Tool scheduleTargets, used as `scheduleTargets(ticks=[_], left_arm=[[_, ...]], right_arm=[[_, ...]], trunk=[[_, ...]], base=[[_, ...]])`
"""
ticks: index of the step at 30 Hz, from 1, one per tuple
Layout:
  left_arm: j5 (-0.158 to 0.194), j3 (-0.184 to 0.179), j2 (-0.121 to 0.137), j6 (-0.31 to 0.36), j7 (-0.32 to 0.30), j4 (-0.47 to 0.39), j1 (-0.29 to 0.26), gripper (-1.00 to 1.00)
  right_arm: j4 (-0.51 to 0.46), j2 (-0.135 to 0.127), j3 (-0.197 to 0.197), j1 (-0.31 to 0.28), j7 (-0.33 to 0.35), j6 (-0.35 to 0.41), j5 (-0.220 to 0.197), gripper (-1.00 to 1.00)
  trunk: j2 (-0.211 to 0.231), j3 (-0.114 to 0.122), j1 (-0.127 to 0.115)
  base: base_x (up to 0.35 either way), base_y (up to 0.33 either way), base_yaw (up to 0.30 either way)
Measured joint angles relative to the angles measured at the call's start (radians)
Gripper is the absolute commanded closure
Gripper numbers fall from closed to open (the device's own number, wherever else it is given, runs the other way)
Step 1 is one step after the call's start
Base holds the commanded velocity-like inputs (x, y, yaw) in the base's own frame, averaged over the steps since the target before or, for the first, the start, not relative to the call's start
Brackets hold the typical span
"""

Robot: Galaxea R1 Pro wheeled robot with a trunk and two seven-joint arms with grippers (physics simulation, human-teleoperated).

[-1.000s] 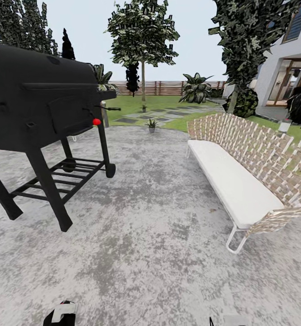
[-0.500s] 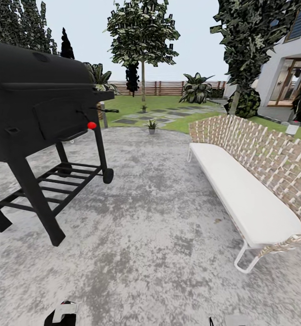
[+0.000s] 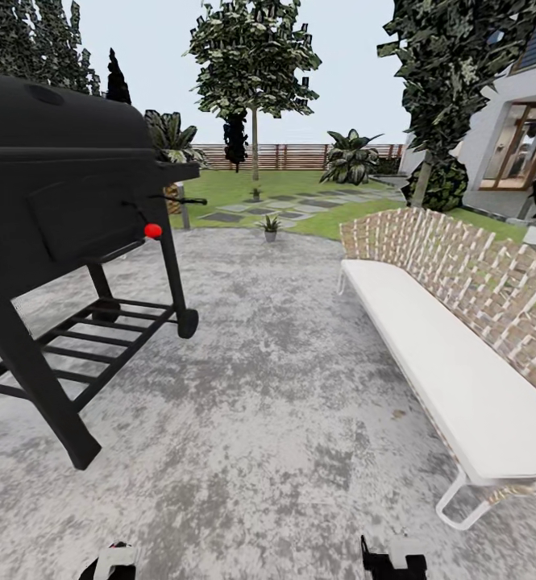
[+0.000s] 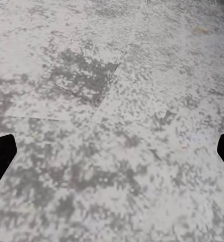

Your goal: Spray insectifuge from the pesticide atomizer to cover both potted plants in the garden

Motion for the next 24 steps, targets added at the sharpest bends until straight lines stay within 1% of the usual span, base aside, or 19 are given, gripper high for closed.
scheduleTargets(ticks=[3,4,9,14,24], left_arm=[[-0.001,0.0,0.0,0.0,0.0,0.001,0.0,1.0],[-0.002,0.0,0.0,0.0,0.0,0.001,0.0,1.0],[-0.002,0.0,0.0,0.0,0.0,0.0,0.0,1.0],[0.002,0.001,-0.001,0.0,0.001,0.001,0.001,1.0],[0.006,0.002,-0.002,0.0,0.001,0.001,0.0,1.0]], right_arm=[[-0.048,0.0,-0.002,0.0,-0.002,0.0,-0.001,-1.0],[-0.051,-0.001,-0.002,0.001,-0.002,0.0,0.0,-1.0],[-0.054,-0.001,0.004,0.0,0.001,-0.001,0.003,-1.0],[-0.053,-0.007,0.0,0.001,-0.002,0.0,0.001,-1.0],[-0.052,-0.007,0.002,0.001,-0.002,-0.001,0.0,-1.0]], trunk=[[0.0,0.0,0.0],[0.0,0.0,0.0],[0.0,0.0,0.0],[0.0,0.0,0.0],[0.0,0.0,0.0]], base=[[0.34,0.0,0.0],[0.34,0.0,0.0],[0.34,0.0,0.0],[0.34,0.0,0.0],[0.34,0.0,0.0]])
